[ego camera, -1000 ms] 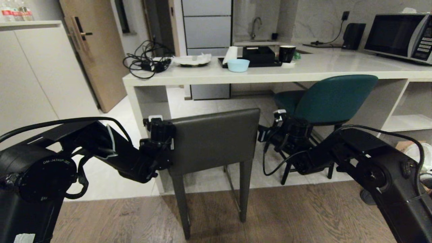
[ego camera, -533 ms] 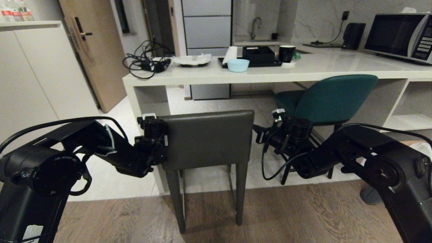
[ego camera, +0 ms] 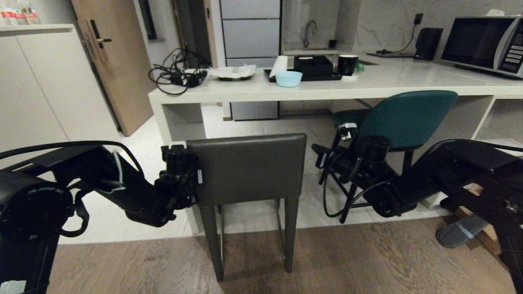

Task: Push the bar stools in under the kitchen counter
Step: Push the gray chair back under the dining table

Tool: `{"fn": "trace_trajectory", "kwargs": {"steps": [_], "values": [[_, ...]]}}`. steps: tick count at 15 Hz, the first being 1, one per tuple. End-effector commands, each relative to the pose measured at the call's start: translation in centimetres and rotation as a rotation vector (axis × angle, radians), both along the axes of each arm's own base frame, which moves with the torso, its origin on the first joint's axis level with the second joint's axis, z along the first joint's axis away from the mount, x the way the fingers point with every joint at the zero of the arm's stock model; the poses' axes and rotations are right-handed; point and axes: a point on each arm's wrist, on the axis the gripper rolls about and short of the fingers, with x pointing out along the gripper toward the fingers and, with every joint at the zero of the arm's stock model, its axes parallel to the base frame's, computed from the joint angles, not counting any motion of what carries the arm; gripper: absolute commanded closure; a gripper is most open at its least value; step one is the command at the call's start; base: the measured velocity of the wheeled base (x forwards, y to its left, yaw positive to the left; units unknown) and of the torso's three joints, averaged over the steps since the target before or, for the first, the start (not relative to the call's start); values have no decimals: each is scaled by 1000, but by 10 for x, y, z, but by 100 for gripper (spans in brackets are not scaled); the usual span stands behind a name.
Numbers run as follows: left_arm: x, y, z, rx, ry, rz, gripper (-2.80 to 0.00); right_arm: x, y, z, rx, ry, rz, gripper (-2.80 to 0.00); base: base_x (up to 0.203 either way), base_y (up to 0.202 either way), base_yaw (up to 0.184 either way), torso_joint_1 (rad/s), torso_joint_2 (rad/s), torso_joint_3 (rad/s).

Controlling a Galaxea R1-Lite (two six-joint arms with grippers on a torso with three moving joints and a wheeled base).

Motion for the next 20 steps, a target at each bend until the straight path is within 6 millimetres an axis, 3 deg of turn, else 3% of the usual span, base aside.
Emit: {"fn": "trace_trajectory", "kwargs": {"steps": [1,3,5,8,11,16,20], "values": [[-41,6,16,-26,-13,-63,0,-32,-20,22,-30,43,-140,0,0,0,0,0,0,0],[-71,7,21,-55,-65,-120,0,-66,-33,28,-71,115,-247,0,0,0,0,0,0,0],[-97,14,20,-74,-101,-152,0,-104,-34,44,-82,122,-269,0,0,0,0,0,0,0],[-143,27,-5,-93,-34,-274,0,-162,5,52,-78,137,-119,0,0,0,0,0,0,0],[-149,32,-11,-125,-37,-297,0,-186,38,49,-100,154,-35,0,0,0,0,0,0,0],[-126,23,-4,-116,-109,-313,0,-151,65,38,-150,214,-34,0,0,0,0,0,0,0],[-110,17,-22,-101,-78,-318,0,-123,87,12,-196,254,-30,0,32,0,0,0,0,1]]}}
